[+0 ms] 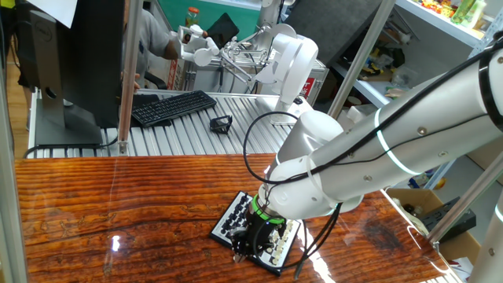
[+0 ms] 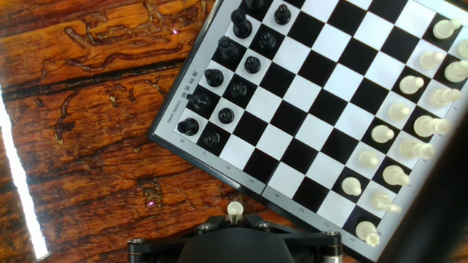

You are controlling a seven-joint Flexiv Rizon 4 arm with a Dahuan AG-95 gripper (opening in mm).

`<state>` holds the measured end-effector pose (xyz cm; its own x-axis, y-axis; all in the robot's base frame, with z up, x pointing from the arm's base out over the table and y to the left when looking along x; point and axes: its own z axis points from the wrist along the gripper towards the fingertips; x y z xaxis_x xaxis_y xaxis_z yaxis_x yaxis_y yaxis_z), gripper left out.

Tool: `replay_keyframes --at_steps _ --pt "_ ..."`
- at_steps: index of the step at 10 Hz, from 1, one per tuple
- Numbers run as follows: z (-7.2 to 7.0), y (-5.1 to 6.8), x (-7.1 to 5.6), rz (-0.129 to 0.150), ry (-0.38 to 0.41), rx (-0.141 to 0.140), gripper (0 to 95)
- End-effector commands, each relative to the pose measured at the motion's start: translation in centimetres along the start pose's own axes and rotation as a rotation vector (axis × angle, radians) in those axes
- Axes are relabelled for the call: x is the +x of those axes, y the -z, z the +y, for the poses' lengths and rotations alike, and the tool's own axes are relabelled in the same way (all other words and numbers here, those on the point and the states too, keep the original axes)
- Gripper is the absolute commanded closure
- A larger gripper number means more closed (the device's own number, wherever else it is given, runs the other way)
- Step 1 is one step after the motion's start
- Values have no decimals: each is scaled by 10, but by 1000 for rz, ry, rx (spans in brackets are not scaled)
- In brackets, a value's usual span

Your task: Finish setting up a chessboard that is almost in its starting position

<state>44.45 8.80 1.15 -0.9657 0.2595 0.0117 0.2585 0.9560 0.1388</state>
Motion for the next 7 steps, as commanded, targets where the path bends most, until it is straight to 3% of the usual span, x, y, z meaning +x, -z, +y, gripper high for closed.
replay_keyframes --at_steps 1,7 --pt "0 0 0 -3 0 0 950" --pt "2 3 1 -2 -9 8 950"
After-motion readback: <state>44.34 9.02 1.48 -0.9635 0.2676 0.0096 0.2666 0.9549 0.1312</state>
